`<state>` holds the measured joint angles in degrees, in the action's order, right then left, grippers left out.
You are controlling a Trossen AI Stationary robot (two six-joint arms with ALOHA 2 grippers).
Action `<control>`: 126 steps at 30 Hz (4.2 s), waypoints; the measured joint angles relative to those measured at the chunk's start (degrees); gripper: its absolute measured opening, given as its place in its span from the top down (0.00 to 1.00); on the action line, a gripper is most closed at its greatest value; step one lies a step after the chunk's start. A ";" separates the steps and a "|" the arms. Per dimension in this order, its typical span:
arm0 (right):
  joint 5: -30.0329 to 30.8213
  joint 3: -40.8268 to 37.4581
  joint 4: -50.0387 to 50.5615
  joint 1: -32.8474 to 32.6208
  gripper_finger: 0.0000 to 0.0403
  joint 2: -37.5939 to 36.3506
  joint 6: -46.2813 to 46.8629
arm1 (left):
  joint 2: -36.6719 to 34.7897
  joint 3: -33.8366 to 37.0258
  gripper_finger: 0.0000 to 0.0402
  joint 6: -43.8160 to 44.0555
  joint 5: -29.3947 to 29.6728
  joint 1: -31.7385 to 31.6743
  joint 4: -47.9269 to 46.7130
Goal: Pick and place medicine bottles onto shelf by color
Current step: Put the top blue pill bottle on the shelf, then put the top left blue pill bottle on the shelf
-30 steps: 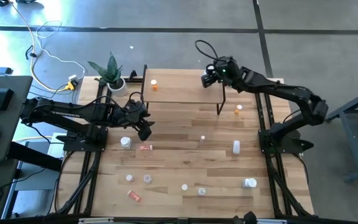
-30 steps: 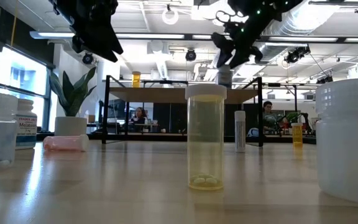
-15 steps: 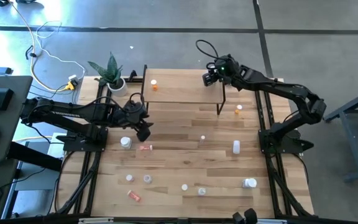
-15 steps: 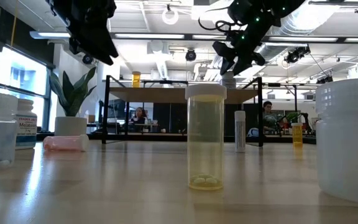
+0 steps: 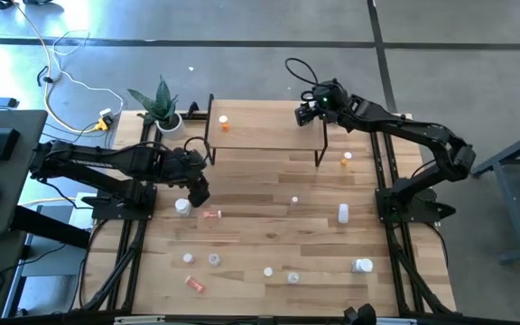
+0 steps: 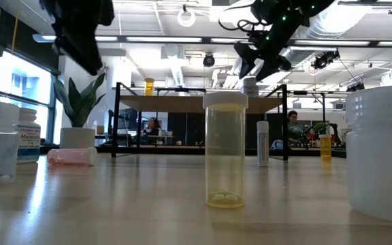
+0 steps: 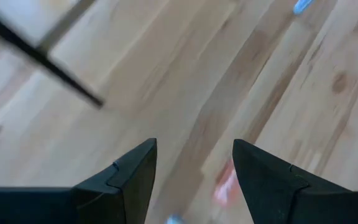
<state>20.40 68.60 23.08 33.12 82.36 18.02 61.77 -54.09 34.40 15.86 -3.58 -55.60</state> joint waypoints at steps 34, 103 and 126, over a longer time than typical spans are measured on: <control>-1.81 0.00 -1.08 -0.15 0.32 -5.22 -1.55 | 9.72 5.38 0.50 53.96 -2.18 14.59 -14.70; -1.74 0.00 -0.15 -0.17 0.32 -5.22 -3.96 | 16.71 -44.85 0.58 -47.39 3.13 -40.69 -3.29; -1.74 0.00 5.36 -0.17 0.32 -5.22 -1.53 | 36.45 -58.90 0.58 -53.55 -7.92 -44.43 -18.42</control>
<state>18.65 68.60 28.44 32.95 77.14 16.49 98.23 -112.99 -19.15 7.94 -48.02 -74.02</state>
